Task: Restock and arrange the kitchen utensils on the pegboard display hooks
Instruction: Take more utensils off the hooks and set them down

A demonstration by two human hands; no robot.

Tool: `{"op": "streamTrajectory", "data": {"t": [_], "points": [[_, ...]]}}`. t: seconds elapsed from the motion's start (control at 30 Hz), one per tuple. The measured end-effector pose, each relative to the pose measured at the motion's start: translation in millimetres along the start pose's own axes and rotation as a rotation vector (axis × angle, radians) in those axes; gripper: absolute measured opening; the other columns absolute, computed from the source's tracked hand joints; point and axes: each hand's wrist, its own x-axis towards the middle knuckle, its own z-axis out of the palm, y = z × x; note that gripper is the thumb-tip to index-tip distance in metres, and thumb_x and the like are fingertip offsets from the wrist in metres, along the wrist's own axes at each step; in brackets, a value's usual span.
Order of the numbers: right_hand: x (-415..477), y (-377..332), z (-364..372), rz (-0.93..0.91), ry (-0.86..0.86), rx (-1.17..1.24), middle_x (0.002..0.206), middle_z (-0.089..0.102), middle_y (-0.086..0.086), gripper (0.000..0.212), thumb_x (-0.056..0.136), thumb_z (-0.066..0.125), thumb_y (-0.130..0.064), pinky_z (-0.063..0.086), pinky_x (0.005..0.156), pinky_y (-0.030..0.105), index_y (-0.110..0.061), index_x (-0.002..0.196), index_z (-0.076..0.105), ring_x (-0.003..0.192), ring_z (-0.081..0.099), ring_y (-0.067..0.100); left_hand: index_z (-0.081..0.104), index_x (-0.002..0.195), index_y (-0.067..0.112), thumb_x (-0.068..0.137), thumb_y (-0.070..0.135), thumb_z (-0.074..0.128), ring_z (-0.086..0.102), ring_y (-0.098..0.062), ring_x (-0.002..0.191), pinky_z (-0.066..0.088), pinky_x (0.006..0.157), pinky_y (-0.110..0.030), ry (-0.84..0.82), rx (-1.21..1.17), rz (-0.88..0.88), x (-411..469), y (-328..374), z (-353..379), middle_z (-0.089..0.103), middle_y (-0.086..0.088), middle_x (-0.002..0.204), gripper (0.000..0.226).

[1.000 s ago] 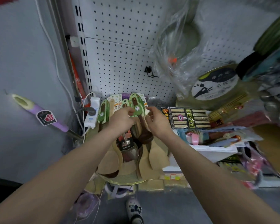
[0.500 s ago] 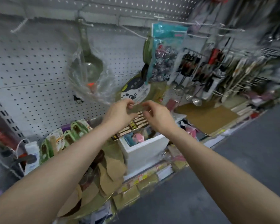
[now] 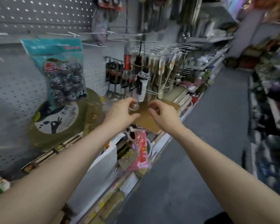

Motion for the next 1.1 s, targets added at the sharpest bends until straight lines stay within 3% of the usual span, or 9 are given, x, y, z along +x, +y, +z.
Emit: {"op": "streamTrajectory", "data": {"t": [0.17,0.33,0.5,0.6,0.9,1.1], "points": [[31,96,-63,0.068,0.066,-0.039,0.102,0.070,0.001,0.026,0.097,0.054,-0.030,0.052,0.083,0.038,-0.022,0.120,0.062,0.094,0.064,0.023,0.058,0.120,0.028,0.079,0.036,0.075,0.058,-0.010,0.093,0.047,0.080,-0.026,-0.043,-0.027,0.105,71,74,71,0.061,0.011,0.104,0.045],[58,182,-117,0.125,0.109,-0.051,0.098,0.070,0.000,0.027,0.097,0.053,-0.029,0.052,0.081,0.035,-0.023,0.122,0.061,0.090,0.065,0.020,0.057,0.120,0.030,0.078,0.037,0.075,0.060,-0.012,0.096,0.049,0.086,-0.031,-0.054,-0.058,0.178,135,138,137,0.063,0.011,0.106,0.047],[84,253,-151,0.186,0.159,-0.075,0.102,0.069,-0.003,0.027,0.097,0.053,-0.029,0.050,0.083,0.034,-0.022,0.122,0.061,0.093,0.064,0.019,0.057,0.123,0.025,0.080,0.036,0.074,0.059,-0.010,0.094,0.047,0.085,-0.028,-0.095,-0.089,0.240,191,187,192,0.063,0.008,0.111,0.048],[104,290,-161,0.218,0.175,-0.087,0.099,0.070,-0.005,0.025,0.097,0.053,-0.030,0.050,0.080,0.032,-0.023,0.120,0.061,0.091,0.065,0.016,0.058,0.122,0.026,0.079,0.037,0.074,0.061,-0.011,0.096,0.050,0.086,-0.032,-0.103,-0.102,0.274,225,203,222,0.064,0.008,0.109,0.047],[205,401,-179,0.302,0.219,-0.105,0.092,0.060,-0.012,0.026,0.097,0.054,-0.028,0.045,0.080,0.027,-0.023,0.121,0.063,0.093,0.064,0.015,0.058,0.121,0.026,0.081,0.032,0.074,0.057,-0.007,0.089,0.038,0.073,-0.021,-0.138,-0.195,0.321,365,227,313,0.062,0.008,0.105,0.044],[291,461,-195,0.349,0.247,-0.107,0.100,0.069,-0.005,0.025,0.096,0.056,-0.031,0.048,0.083,0.030,-0.022,0.119,0.063,0.094,0.065,0.018,0.060,0.117,0.028,0.078,0.037,0.075,0.060,-0.009,0.092,0.048,0.079,-0.027,-0.163,-0.208,0.353,473,247,359,0.063,0.010,0.105,0.043]]}}
